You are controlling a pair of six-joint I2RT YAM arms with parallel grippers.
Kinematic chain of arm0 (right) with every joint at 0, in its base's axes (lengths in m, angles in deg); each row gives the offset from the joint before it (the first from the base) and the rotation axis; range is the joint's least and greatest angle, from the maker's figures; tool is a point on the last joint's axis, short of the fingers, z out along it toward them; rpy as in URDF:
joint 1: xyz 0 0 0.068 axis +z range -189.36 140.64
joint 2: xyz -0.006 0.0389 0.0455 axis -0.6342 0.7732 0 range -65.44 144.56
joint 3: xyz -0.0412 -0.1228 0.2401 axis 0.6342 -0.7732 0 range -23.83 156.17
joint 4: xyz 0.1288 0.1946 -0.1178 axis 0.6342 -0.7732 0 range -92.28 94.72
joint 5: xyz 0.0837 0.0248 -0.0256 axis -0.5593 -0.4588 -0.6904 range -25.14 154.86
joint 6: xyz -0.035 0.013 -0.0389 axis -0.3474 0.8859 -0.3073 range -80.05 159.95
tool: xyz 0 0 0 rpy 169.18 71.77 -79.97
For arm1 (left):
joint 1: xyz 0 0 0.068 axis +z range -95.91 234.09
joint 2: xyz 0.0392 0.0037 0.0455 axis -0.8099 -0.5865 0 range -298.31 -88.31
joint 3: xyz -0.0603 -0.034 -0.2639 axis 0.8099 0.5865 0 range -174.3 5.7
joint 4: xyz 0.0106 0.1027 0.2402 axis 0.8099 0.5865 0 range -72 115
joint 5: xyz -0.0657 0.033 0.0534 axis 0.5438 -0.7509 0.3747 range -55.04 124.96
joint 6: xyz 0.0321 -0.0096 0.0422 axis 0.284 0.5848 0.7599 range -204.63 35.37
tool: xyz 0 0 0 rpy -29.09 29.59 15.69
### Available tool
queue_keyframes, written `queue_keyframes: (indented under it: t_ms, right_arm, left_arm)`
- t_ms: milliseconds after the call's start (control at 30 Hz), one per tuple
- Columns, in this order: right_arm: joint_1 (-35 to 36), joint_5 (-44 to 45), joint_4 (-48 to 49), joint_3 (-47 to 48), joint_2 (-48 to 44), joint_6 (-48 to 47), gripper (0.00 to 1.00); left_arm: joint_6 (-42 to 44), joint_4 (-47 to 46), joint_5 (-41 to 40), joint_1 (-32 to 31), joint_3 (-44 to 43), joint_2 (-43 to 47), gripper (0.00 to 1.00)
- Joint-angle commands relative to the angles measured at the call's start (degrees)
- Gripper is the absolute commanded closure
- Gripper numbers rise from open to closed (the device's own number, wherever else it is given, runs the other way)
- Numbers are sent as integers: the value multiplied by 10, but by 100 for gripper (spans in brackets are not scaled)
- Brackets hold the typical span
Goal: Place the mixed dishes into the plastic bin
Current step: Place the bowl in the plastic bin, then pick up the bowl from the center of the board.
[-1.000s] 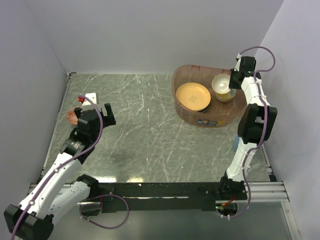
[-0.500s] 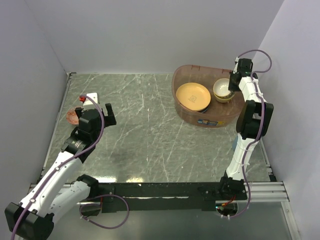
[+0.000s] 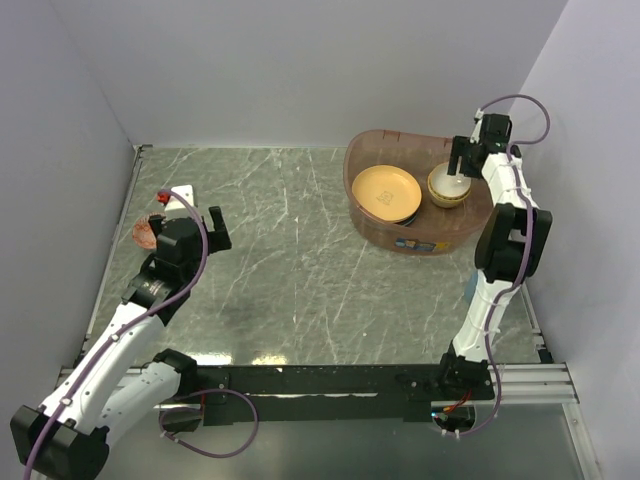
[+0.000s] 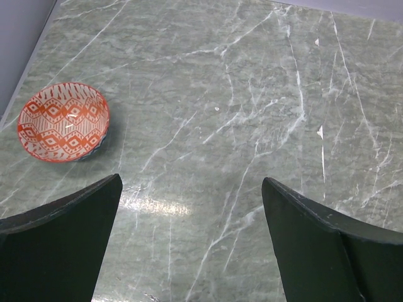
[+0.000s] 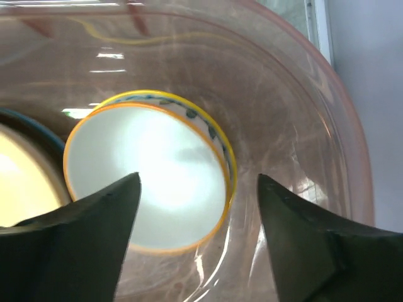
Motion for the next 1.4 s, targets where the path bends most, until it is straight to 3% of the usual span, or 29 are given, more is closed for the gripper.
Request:
queue_keyframes:
  t_ms: [0, 100, 333, 733, 867, 1067, 1367]
  right_arm:
    - [-2, -36, 42, -25, -102, 8, 9]
    - [-2, -83, 46, -57, -147, 4, 0]
    - [-1, -233, 86, -202, -302, -3, 0]
    - [-2, -332, 213, -471, -591, 9, 0]
    - [-7, -365, 282, -558, -668, 36, 0]
    - [-33, -422, 288, -619, -683, 36, 0]
    - [-55, -491, 287, -622, -673, 63, 0]
  left_arm:
    - [3, -13, 11, 8, 1, 3, 1]
    - [0, -13, 19, 16, 1, 6, 1]
    - [-12, -15, 50, 51, -1, 4, 1]
    - [-62, -23, 151, 151, -6, -23, 1]
    - [-105, -23, 238, 202, -7, -40, 1]
    - [-197, -30, 333, 312, 20, -61, 1]
    - [-314, -14, 382, 385, 57, -99, 1]
